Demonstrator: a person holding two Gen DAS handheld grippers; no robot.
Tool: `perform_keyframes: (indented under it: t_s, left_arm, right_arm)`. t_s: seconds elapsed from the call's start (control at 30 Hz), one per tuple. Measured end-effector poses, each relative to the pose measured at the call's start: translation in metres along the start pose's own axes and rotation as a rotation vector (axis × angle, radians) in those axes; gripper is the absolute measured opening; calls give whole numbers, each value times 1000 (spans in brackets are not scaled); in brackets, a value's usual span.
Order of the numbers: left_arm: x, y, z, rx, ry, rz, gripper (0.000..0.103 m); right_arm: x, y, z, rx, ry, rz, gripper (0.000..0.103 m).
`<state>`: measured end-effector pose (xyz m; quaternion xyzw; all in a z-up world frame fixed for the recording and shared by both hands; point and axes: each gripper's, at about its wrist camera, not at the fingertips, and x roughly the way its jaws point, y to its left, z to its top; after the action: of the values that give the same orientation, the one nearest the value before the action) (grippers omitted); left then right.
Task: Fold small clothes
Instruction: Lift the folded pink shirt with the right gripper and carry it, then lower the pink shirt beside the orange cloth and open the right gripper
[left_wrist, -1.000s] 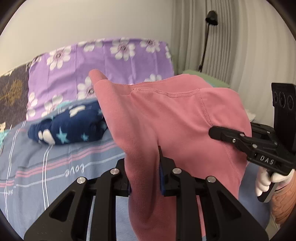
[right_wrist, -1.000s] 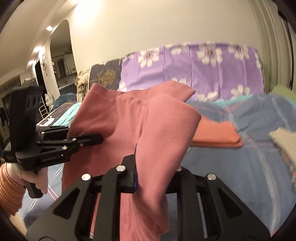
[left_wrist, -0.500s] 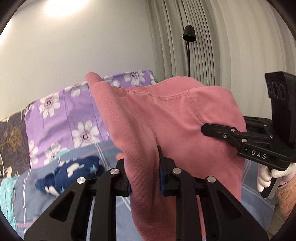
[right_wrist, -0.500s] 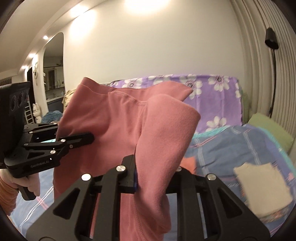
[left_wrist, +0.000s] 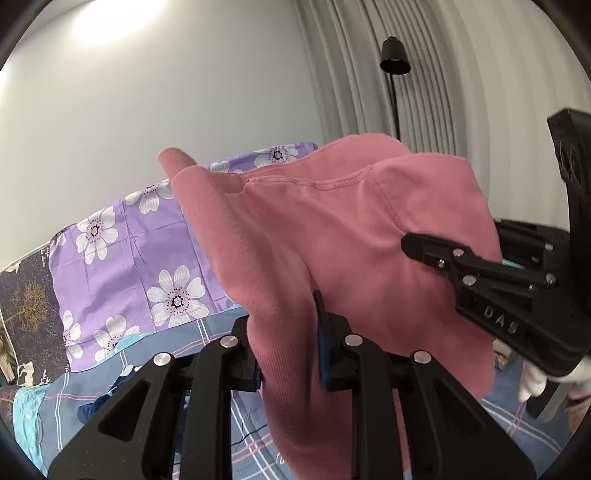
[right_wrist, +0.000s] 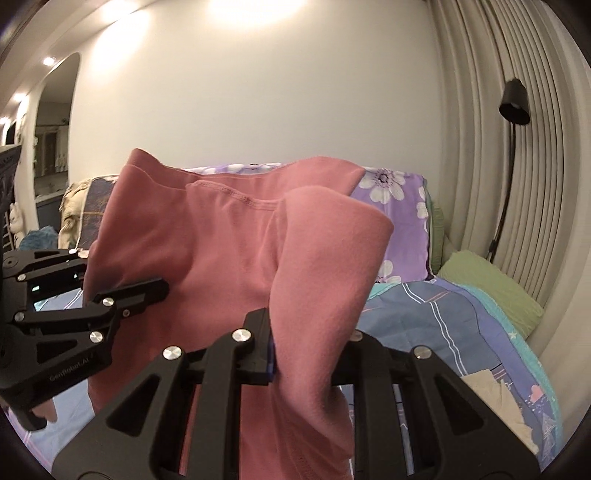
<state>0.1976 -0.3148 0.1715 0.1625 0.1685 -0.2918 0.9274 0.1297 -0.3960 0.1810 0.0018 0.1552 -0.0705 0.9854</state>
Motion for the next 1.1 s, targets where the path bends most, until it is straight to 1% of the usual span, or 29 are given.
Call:
perform_keyframes:
  t_s: [0.17,0.3,0.47,0.5,0.53,0.57,0.6,0.63,0.67,0.7,0.73,0.8,0.83,0.87,0.9,0.93,0.97,1.0,1.03,1.07,1.1]
  left_arm:
    - [41,10,-1,-13,41,10,22]
    - [80,20,-13,-33,88,12,22]
    - [129,33,-31,-62,144,12,22]
    - [139,35,-35,-68,156,15,22]
    - [150,37,-40,-71,165,21,24]
    - [167,39,-50,-64,185,51,27]
    - [180,40,-57,-46,209,86,38]
    - [191,41,-66,-26,234,129,45]
    - [207,44,-82,-1,284,179,45]
    - [214,46,-92,3,311,187,45]
    - [221,49,-109,-1,346,174,45]
    - [228,50,-132,1,396,113,45]
    - [230,45,-148,25,425,74,45]
    - [230,41,-158,47,434,59,45]
    - [229,35,-169,74,442,52,46]
    - [225,28,-177,94,425,49,46]
    - [220,25,-182,102,409,58,45]
    - [216,21,-186,107,407,60,43]
    - [212,20,-190,96,424,38,40]
    - [212,20,-193,85,438,23,40]
    - [210,21,-195,81,434,20,40]
  right_arm:
    - [54,-13,1,44,55,17,17]
    - [98,-10,-4,28,97,-2,17]
    - [148,-5,-21,55,152,-9,17]
    - [166,-5,-28,69,173,-9,17]
    - [175,-3,-33,73,185,-10,17]
    - [189,-1,-39,74,196,-12,20]
    - [205,-2,-50,66,215,-53,24]
    - [217,-1,-60,59,241,-102,39]
    - [232,-4,-77,63,291,-158,46]
    - [238,-7,-87,79,327,-170,46]
    - [243,-13,-102,116,363,-160,43]
    - [245,-20,-136,191,433,-97,39]
    - [245,-22,-155,206,476,-89,39]
    - [245,-20,-169,205,512,-96,39]
    - [247,-22,-190,218,565,-88,40]
    - [243,-26,-202,255,561,-70,40]
    - [235,-34,-209,322,528,-44,41]
    - [232,-39,-213,368,534,-29,41]
    - [228,-42,-215,407,539,-24,42]
    - [222,-44,-216,430,544,-29,43]
    - [216,-43,-216,423,545,-38,43]
